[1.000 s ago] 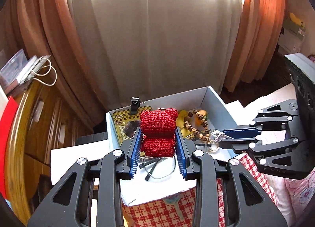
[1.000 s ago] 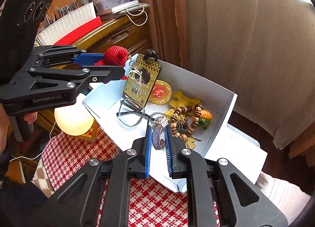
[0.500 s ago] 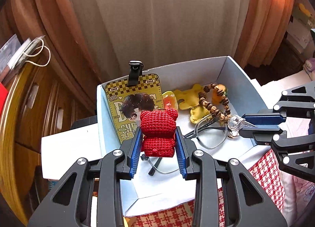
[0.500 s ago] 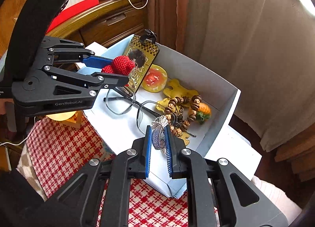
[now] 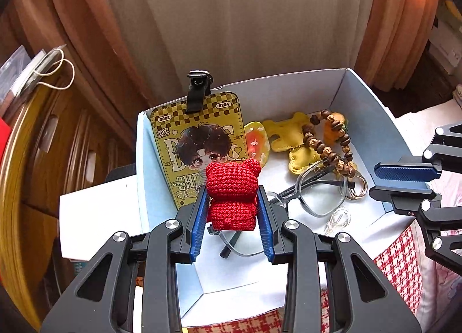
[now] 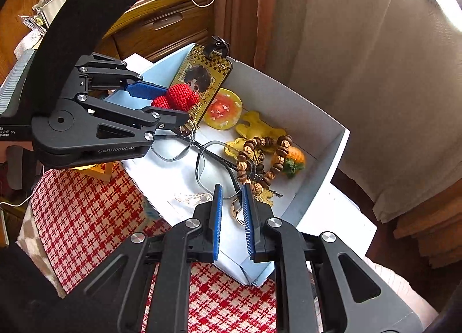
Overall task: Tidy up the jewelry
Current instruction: 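Lower the bear into the box and open left tool while right tool releases the pendant, then withdraw both open tools from the box, then lower right tool to the blue-purple knitted flower on the cloth and close on it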
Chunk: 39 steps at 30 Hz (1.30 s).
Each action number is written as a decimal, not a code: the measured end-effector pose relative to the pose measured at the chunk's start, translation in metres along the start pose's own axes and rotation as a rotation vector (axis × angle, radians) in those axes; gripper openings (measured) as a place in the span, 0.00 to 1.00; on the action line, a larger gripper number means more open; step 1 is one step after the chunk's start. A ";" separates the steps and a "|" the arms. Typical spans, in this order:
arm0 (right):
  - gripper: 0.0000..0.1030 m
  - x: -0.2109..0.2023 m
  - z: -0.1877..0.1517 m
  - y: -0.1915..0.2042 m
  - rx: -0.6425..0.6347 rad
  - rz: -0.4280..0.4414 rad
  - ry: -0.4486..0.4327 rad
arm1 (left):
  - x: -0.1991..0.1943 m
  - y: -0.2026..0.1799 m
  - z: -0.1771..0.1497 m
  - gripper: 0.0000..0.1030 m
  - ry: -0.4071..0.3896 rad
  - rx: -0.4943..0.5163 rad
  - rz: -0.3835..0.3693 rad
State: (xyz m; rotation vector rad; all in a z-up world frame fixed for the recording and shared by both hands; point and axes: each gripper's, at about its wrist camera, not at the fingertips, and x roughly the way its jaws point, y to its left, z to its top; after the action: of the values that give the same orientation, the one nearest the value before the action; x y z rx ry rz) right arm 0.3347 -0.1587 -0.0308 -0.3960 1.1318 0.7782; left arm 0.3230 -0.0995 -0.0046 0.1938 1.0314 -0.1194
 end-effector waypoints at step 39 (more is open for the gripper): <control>0.93 -0.069 -0.101 0.074 0.137 0.283 -0.236 | -0.122 0.026 -0.161 0.91 -0.221 -0.124 -0.026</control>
State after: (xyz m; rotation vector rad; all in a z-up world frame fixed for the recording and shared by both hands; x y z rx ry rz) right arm 0.2002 -0.1972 -0.0010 -0.0260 1.0221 0.9612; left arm 0.1312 -0.0381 0.0228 0.0528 0.8182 -0.0978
